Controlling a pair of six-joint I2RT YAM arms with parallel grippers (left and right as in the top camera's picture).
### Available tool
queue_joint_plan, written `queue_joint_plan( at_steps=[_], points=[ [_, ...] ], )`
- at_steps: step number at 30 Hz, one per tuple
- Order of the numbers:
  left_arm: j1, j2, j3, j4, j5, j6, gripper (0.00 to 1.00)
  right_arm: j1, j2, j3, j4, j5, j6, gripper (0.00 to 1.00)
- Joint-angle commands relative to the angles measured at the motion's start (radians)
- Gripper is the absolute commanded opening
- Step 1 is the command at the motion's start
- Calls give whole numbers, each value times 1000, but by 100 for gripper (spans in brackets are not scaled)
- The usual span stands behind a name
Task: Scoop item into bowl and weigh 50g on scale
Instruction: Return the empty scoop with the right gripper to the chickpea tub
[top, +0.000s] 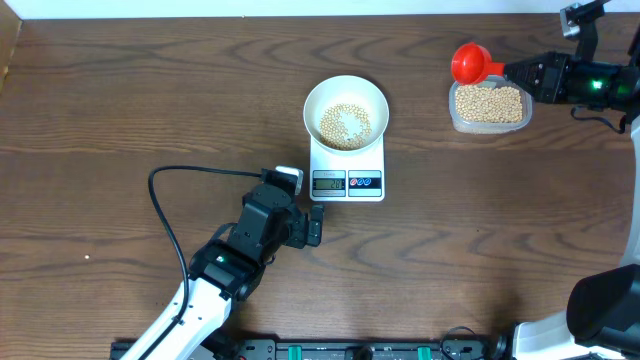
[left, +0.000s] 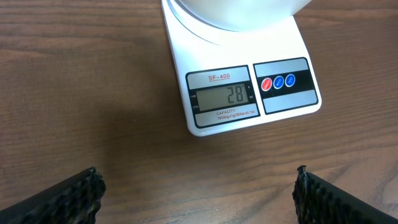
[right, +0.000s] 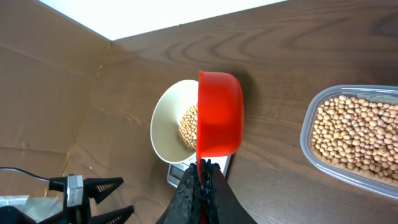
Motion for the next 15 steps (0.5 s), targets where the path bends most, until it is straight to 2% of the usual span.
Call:
queue_joint_plan(
  at_steps=[1,4,7,15],
  points=[
    [-2,2,-1,-1,-13,6,99,-6,-3,10,-1,4,0,1],
    [-2,2,-1,-1,-13,6,99,-6,-4,10,10,12,0,1],
    [-2,2,-1,-1,-13,6,99,-11,-5,10,9,134,43,1],
    [-2,2,-1,-1,-13,6,99,-8,-5,10,6,139,53,1]
  ],
)
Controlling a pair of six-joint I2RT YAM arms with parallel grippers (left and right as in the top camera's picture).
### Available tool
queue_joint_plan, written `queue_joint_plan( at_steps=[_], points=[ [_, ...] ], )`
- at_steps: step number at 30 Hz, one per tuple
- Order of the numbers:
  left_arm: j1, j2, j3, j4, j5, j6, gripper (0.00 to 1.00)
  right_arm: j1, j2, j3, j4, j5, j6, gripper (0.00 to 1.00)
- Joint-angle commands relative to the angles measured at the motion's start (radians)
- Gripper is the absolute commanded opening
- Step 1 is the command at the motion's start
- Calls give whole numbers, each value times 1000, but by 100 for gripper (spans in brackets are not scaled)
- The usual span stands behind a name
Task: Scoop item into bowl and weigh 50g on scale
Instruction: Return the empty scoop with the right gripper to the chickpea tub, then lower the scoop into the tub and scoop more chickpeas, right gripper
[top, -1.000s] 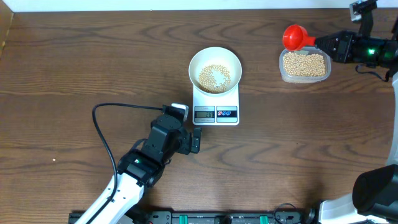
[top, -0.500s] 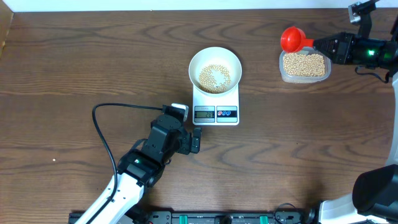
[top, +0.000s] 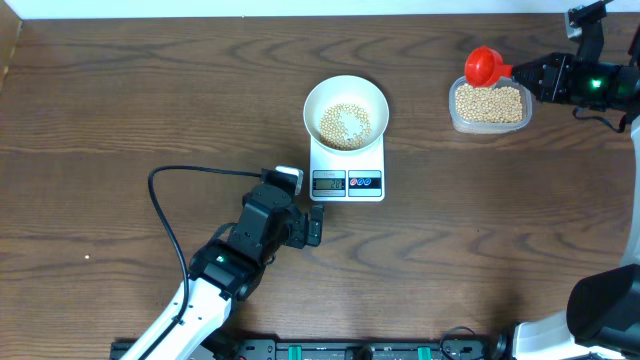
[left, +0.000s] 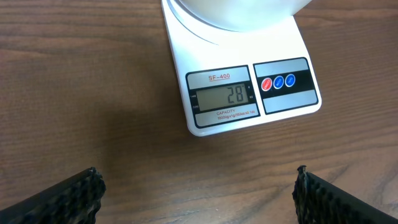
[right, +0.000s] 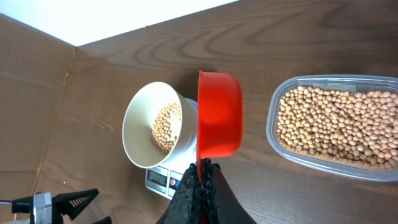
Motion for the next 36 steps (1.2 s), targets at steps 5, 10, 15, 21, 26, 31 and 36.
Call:
queue_joint_plan(
  at_steps=[5,10,15,21,26,31,36],
  points=[
    [-2,2,-1,-1,-13,6,99,-6,-5,10,-5,6,14,1],
    [-2,2,-1,-1,-13,6,99,6,-7,10,-16,-2,13,1],
    [-2,2,-1,-1,-13,6,99,40,-12,10,-6,21,3,1],
    [-2,2,-1,-1,-13,6,99,96,-12,10,-11,123,3,1],
    [-2,2,-1,-1,-13,6,99,112,-12,10,-27,140,3,1],
    [-2,2,-1,-1,-13,6,99,124,-12,10,-14,146,2,1],
    [-2,2,-1,-1,-13,6,99,225,-12,10,-8,316,3,1]
  ],
)
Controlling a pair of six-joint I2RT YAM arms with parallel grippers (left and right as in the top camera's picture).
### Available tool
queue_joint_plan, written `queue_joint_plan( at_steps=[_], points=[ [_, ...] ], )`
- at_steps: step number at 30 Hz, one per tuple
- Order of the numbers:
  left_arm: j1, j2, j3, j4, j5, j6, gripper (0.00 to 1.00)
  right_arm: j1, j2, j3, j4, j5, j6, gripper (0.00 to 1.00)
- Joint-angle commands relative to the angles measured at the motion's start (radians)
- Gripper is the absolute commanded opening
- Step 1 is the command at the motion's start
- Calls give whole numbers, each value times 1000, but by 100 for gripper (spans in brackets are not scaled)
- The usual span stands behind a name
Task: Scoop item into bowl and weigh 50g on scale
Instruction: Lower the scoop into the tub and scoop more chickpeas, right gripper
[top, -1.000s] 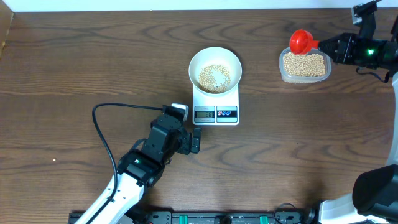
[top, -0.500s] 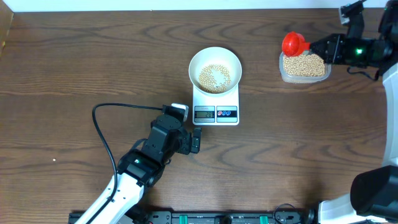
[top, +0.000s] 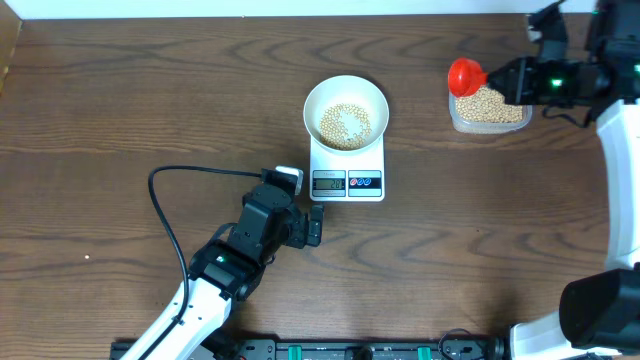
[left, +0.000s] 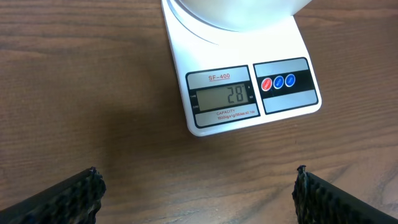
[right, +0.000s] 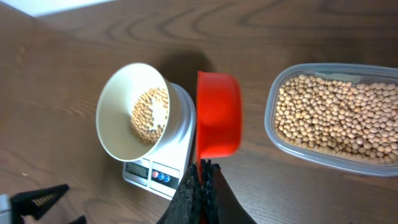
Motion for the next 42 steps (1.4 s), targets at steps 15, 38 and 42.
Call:
queue_joint_plan(
  at_steps=[15,38,42],
  points=[
    [-2,2,-1,-2,-13,6,99,149,-12,10,-9,250,14,1],
    [-2,2,-1,-2,-13,6,99,211,15,3,7,420,34,1],
    [-2,2,-1,-2,-13,6,99,209,51,2,27,423,45,1]
  ],
)
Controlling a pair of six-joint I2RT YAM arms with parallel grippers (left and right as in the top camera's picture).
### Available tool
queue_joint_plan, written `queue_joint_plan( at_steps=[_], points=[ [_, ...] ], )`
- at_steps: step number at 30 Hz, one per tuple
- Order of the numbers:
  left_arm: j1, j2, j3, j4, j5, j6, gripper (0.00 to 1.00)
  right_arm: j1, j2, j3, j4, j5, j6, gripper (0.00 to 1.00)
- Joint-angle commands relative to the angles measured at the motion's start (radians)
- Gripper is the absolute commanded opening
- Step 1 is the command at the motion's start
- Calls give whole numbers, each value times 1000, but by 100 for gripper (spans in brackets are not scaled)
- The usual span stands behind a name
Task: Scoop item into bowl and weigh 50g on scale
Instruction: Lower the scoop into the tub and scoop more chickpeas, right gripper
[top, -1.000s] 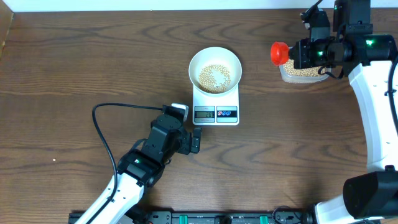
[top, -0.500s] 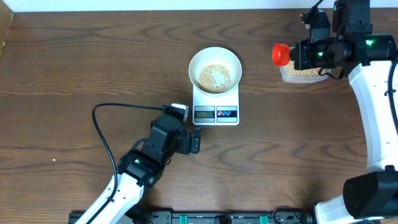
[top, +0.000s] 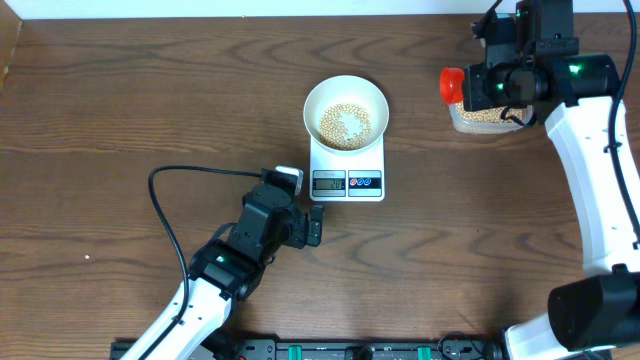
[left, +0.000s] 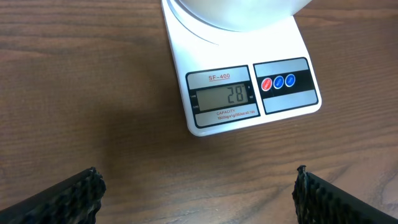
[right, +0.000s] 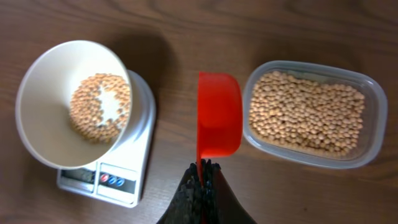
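A white bowl (top: 345, 110) with a layer of soybeans stands on the white scale (top: 347, 178); the display (left: 223, 95) reads 28. My right gripper (right: 201, 168) is shut on the handle of a red scoop (right: 218, 114), held on its side in the air between the bowl (right: 59, 99) and the clear tub of soybeans (right: 308, 112). In the overhead view the scoop (top: 452, 84) sits at the tub's left edge (top: 485, 116). My left gripper (left: 198, 183) is open just in front of the scale, nothing between its fingers.
A black cable (top: 170, 215) loops on the table left of my left arm. The brown wooden table (top: 130, 100) ends at a pale strip along the far edge.
My right arm has swung round over the tub, so the wrist now looks straight down. The scoop sits slightly farther left, still on its side. Left arm and reading unchanged.
The scoop was held at the tub's far left corner, then over the tub's back edge, then at its left edge. Now it hangs between tub and bowl with the wrist turned downward. The scale read 28 throughout and my left gripper stayed open by the scale.
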Motion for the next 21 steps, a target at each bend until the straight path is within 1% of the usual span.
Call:
queue_joint_plan(
  at_steps=[1,11,14,21],
  points=[
    [-2,2,-1,-1,-13,6,99,2,43,2,12,34,26,1],
    [-2,2,-1,-1,-13,6,99,-32,48,2,-39,13,39,1],
    [-2,2,-1,-1,-13,6,99,-57,48,2,-23,-48,39,1],
    [-2,2,-1,-1,-13,6,99,-64,48,2,-23,-51,39,1]
  ],
)
